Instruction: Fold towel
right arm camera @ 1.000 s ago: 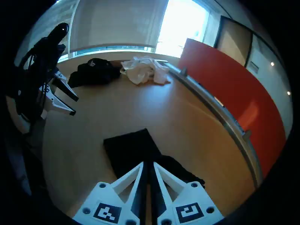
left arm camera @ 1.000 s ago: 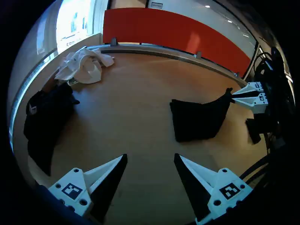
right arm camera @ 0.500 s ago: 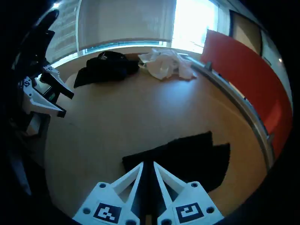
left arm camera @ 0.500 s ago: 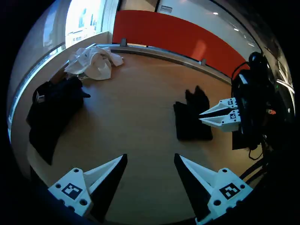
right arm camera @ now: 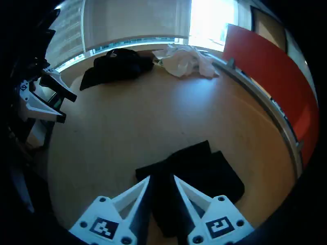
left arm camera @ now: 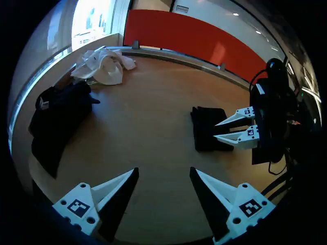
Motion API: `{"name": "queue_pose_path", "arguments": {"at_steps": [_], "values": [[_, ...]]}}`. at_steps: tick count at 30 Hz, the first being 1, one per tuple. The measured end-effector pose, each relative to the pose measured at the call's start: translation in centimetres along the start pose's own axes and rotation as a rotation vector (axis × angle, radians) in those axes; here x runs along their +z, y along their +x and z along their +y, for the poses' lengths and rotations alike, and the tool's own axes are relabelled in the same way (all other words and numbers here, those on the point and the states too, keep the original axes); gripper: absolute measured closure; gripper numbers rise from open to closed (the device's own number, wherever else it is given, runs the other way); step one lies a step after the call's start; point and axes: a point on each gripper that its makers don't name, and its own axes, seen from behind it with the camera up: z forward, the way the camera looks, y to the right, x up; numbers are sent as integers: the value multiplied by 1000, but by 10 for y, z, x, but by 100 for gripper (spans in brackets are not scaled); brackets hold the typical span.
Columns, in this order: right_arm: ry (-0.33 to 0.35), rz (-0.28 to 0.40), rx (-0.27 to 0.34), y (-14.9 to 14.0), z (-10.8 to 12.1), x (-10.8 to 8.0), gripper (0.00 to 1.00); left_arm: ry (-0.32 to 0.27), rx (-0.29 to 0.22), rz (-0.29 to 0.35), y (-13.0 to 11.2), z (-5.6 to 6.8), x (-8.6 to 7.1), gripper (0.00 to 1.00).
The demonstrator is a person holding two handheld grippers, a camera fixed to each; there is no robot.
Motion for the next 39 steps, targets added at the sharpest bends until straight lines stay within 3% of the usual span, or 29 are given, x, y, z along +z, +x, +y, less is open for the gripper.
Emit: {"name": "queue_pose_path", "arguments": {"at_steps": [3, 5, 12, 24, 39], "values": [[8, 2, 16, -2, -1, -5, 45, 0, 4, 0, 1, 0, 1, 8], [4, 2, 24, -4, 0, -9, 39, 0, 6, 0, 1, 1, 1, 8], [-30, -10, 51, -21, 6, -22, 39, 0, 6, 0, 2, 1, 1, 8], [-76, -65, 127, -74, 7, -40, 39, 1, 13, -1, 4, 3, 4, 8], [-101, -113, 180, -109, 4, -42, 41, -4, 20, -8, 1, 11, 7, 8]]}}
